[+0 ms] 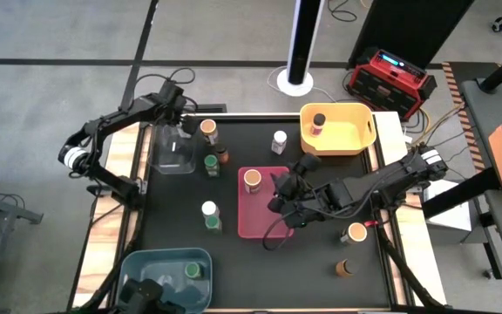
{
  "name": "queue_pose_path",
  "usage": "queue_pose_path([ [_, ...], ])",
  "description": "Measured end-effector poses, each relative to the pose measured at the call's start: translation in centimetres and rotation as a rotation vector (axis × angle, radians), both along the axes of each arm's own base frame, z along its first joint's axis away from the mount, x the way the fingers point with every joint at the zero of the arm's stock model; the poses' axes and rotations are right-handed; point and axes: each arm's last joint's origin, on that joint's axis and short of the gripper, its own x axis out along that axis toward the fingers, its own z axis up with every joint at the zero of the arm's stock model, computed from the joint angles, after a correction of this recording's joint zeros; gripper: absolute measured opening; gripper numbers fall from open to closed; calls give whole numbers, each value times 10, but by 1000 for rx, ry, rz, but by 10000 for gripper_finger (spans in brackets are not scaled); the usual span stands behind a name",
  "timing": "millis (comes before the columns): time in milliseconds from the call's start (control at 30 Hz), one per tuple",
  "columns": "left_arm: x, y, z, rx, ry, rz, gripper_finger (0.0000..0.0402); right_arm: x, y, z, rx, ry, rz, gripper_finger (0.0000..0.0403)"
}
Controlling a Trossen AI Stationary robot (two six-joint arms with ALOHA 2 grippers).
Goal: Sort spices by type
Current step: Put the bottom white seasoning bottle into the transparent bin, then put the bottom gold seasoning bottle into the red bin
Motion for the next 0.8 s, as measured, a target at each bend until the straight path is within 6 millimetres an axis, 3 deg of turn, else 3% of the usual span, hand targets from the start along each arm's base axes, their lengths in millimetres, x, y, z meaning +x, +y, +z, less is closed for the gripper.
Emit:
queue_pose_path([
  [367,-3,-5,10,14,-9,-1,276,0,0,0,3,-4,-2,219],
  [633,-9,-17,32,74,-37,3,277,0,0,0,21,-8,5,219],
  [800,-7,-37,53,131,-84,-35,277,1,0,-1,45,-3,20,219],
])
